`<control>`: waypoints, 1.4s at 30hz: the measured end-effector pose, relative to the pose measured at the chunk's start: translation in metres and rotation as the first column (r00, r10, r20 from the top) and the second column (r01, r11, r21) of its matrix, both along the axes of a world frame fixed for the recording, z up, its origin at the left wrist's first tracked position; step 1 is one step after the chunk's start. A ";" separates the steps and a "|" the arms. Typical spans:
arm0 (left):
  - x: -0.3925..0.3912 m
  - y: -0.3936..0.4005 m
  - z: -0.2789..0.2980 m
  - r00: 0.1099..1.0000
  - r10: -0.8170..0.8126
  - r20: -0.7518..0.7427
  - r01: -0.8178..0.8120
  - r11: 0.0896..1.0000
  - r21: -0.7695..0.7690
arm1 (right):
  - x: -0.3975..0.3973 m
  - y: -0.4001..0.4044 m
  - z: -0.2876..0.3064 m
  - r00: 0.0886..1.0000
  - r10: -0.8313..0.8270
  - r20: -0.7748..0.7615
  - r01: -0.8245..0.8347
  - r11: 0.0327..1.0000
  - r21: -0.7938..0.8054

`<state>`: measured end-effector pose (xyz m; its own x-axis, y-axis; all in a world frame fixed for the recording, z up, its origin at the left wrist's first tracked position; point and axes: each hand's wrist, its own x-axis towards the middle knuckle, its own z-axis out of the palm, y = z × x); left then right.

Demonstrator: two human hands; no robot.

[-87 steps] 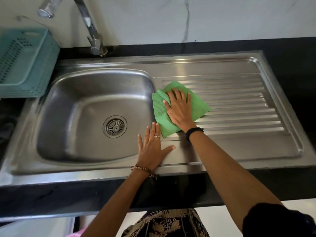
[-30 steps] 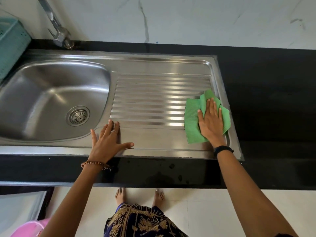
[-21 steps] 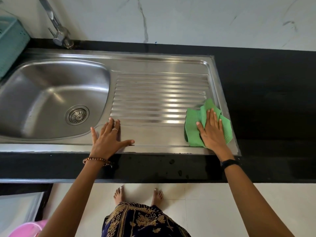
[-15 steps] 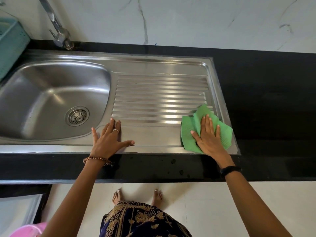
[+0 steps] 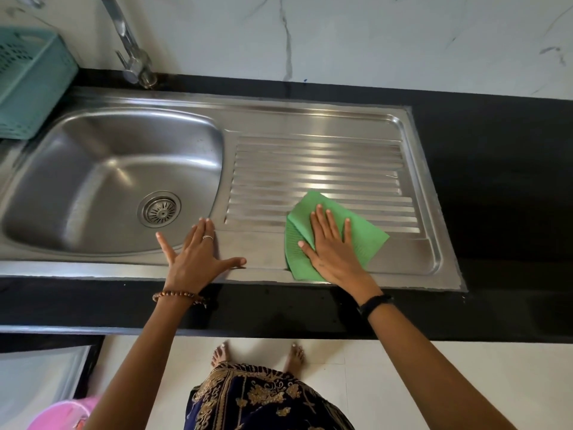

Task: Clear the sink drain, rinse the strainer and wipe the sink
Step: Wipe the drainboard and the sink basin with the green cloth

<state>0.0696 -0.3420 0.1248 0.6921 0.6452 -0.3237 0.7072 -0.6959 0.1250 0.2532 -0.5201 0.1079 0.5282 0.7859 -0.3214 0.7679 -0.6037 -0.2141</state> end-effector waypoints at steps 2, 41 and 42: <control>-0.003 0.004 -0.001 1.000 0.012 -0.004 -0.012 1.000 -0.016 | -0.008 0.014 0.001 0.999 0.041 0.005 -0.041 0.999 0.004; -0.054 0.025 0.016 0.986 0.152 0.070 -0.143 0.983 -0.110 | 0.041 -0.045 0.001 0.980 0.199 0.013 -0.199 0.980 0.028; -0.055 0.025 0.016 0.986 0.145 0.078 -0.136 0.984 -0.112 | 0.035 -0.037 0.001 0.973 0.230 0.019 -0.230 0.973 0.020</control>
<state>0.0150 -0.3166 0.1411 0.6253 0.7030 -0.3387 0.7802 -0.5702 0.2571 0.2884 -0.5571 0.1088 0.3376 0.8936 -0.2959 0.8891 -0.4059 -0.2116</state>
